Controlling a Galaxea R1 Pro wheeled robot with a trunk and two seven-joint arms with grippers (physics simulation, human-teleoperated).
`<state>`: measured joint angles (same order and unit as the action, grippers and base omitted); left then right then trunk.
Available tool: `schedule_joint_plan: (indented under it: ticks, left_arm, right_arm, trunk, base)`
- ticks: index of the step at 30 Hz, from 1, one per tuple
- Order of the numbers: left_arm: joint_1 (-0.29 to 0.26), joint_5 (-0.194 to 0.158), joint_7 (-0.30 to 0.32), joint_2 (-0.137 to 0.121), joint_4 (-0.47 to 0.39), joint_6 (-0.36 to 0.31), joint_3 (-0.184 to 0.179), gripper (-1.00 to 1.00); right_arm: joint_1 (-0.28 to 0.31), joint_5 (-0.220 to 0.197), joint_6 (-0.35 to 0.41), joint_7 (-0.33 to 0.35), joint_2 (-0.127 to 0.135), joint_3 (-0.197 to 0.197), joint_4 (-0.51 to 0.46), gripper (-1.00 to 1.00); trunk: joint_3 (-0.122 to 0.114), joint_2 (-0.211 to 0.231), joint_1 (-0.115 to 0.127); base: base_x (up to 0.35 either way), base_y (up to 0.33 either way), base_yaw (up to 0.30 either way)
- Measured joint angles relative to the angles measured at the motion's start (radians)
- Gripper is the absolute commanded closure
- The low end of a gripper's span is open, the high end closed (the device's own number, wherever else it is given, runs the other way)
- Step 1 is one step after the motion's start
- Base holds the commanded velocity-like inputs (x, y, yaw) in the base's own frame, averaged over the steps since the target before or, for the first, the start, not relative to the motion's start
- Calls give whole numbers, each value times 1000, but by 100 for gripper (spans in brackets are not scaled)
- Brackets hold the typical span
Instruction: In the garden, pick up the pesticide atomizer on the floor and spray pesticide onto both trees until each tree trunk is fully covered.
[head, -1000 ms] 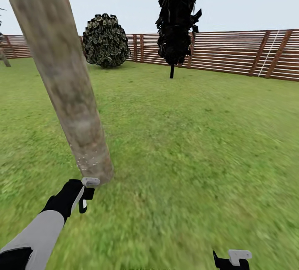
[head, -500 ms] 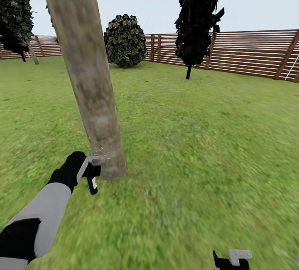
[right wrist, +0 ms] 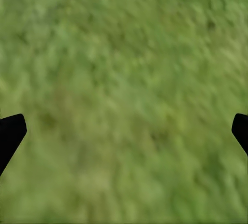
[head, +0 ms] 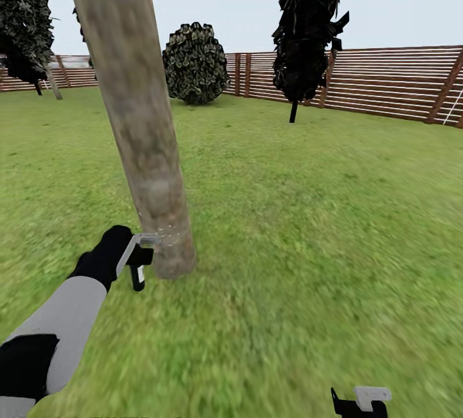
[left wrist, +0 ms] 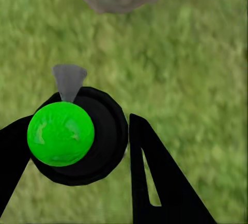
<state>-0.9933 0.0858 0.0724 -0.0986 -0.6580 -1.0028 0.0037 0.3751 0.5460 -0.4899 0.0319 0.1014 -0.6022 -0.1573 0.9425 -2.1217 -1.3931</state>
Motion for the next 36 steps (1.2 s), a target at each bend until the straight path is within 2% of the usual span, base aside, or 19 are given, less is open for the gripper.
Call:
schedule_joint_plan:
  ticks: [1,2,5,7,9,11,13,16,29,36]
  left_arm:
    - [-12,-2,0,16,-18,-6,-7,100]
    - [-28,6,0,20,-24,-9,-10,100]
    - [-46,11,0,13,-22,-10,-12,100]
    - [-66,22,-1,-30,-20,-11,-11,100]
    - [-68,9,0,-46,-20,-12,-12,100]
    - [-67,3,0,-41,-27,-12,-12,100]
    - [-72,0,0,-26,-29,-12,-12,100]
    - [-73,4,0,-20,-30,-12,-12,100]
    - [-72,5,1,-20,-30,-12,-12,100]
    - [-66,4,1,-23,-30,-12,-11,100]
  right_arm:
    - [0,0,0,0,-1,0,0,-100]
    - [0,0,0,0,-1,0,0,-100]
    - [0,0,0,0,-1,0,0,-100]
    - [0,0,0,0,-2,0,0,-100]
    - [0,0,0,0,-1,0,0,-100]
    - [0,0,0,-1,0,0,0,-100]
    - [0,0,0,-1,2,0,0,-100]
    - [0,0,0,-1,3,0,0,-100]
    - [0,0,0,0,1,0,0,-100]
    - [0,0,0,0,0,0,0,-100]
  trunk:
    - [0,0,0]
    - [0,0,0]
    - [0,0,0]
    - [0,0,0]
    - [0,0,0]
    - [0,0,0]
    - [0,0,0]
    - [0,0,0]
    - [0,0,0]
    - [0,0,0]
  base:
    - [0,0,256]
    - [0,0,264]
    - [0,0,271]
    - [0,0,199]
    - [0,0,58]
    - [0,-126,10]
    - [27,-234,2]
    - [73,-258,1]
    - [25,-270,5]
    - [56,-267,247]
